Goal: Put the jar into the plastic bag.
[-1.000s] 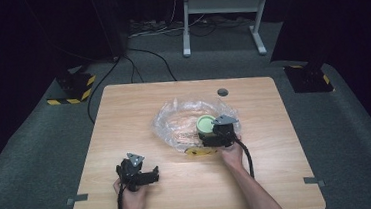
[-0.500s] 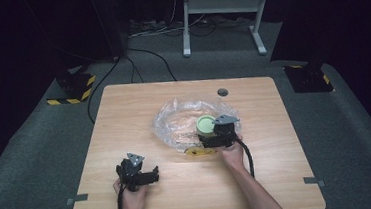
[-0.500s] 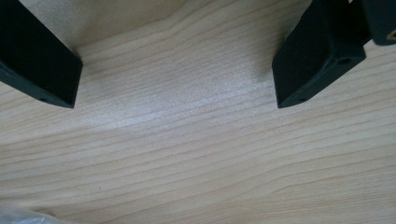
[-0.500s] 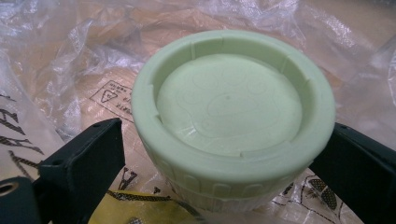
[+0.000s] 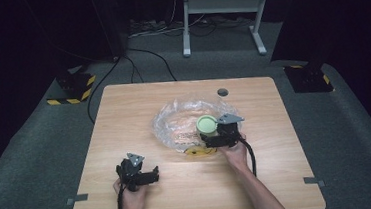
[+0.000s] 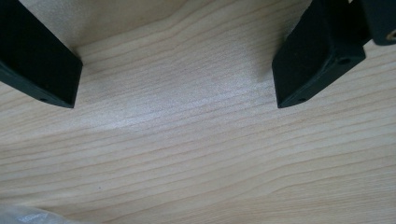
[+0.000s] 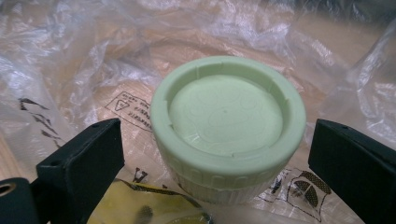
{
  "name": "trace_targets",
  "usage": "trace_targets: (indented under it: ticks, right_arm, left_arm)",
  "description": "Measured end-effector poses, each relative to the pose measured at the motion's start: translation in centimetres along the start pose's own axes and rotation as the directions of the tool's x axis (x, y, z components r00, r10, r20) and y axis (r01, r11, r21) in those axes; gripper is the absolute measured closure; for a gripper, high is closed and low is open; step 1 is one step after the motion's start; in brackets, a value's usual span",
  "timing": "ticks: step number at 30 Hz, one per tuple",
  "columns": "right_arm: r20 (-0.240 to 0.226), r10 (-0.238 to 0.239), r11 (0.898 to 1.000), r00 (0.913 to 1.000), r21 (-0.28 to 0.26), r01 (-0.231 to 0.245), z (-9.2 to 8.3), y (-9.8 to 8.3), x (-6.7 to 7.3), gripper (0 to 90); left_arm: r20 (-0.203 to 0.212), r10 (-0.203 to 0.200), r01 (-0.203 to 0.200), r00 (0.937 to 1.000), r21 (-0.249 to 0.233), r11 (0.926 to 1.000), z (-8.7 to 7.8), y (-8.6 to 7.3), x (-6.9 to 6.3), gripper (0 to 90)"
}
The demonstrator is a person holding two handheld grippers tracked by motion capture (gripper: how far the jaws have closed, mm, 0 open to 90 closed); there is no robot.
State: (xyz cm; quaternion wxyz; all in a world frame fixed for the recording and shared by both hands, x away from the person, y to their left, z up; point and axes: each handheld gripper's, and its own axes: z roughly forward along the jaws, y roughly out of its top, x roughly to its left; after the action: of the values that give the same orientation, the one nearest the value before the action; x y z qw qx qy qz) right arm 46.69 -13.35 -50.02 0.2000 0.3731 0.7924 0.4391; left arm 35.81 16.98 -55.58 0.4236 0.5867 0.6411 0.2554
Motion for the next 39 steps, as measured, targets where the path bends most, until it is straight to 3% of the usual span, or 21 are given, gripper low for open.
trace_targets:
  ticks: [16, 39]
  right_arm:
    - [-0.029, -0.008, 0.999, 0.9995, -0.045, 0.007, -3.0, 0.4, -0.5, 3.7]
    - [-0.046, 0.02, 0.996, 0.9988, -0.09, -0.024, -6.2, -0.8, -1.3, 4.8]
  left_arm:
    - [-0.001, 0.001, -0.001, 1.0, 0.001, 1.0, 0.0, 0.0, 0.0, 1.9]
    - [-0.002, 0.001, -0.001, 1.0, 0.001, 1.0, 0.0, 0.0, 0.0, 1.9]
